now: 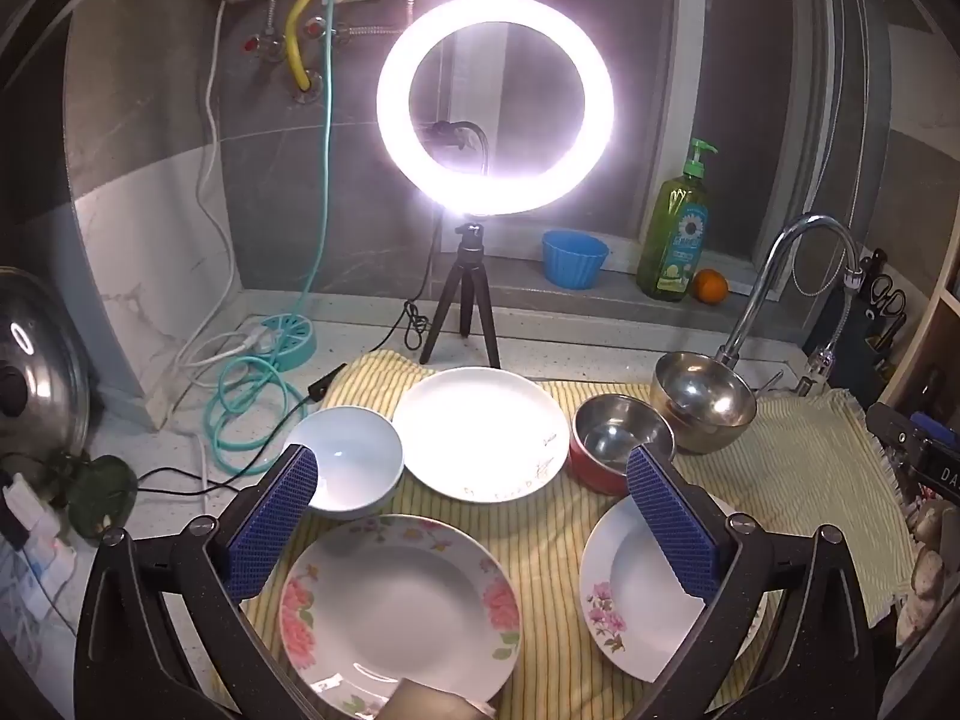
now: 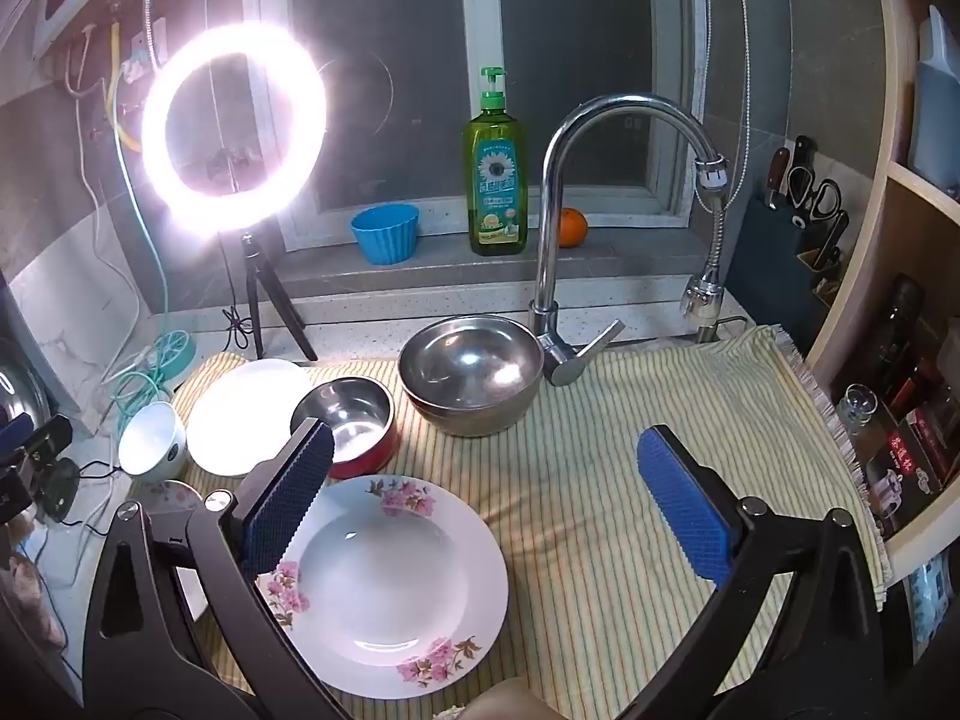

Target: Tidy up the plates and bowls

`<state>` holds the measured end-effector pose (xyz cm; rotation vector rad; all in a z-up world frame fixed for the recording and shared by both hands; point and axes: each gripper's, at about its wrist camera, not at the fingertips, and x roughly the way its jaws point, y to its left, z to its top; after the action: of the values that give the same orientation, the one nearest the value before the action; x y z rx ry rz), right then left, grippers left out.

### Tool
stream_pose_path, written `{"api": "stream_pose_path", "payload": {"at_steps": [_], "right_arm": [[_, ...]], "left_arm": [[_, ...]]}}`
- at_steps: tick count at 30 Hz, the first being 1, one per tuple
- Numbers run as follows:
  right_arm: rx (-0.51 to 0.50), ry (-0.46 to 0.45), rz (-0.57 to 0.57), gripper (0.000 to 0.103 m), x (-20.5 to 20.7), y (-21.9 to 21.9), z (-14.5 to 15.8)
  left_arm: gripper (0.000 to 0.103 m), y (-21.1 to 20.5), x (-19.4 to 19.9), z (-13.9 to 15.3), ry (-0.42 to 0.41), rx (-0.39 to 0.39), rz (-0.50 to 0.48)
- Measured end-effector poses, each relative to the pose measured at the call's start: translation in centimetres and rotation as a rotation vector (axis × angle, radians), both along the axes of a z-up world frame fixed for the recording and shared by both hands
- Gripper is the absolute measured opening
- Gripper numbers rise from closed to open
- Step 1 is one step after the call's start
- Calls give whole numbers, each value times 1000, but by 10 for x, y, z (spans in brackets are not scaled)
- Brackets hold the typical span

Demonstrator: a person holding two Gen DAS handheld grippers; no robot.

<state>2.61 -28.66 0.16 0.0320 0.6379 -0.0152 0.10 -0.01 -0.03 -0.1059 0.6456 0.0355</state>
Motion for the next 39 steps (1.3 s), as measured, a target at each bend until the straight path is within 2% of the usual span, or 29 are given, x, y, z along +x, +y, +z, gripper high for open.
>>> {"api": "stream_pose_path", "payload": {"at_steps": [39], "right_arm": [[0,1,-6,103,4,0,2]], "left_arm": [[102,1,1,-5,-22,-5,-5]]}}
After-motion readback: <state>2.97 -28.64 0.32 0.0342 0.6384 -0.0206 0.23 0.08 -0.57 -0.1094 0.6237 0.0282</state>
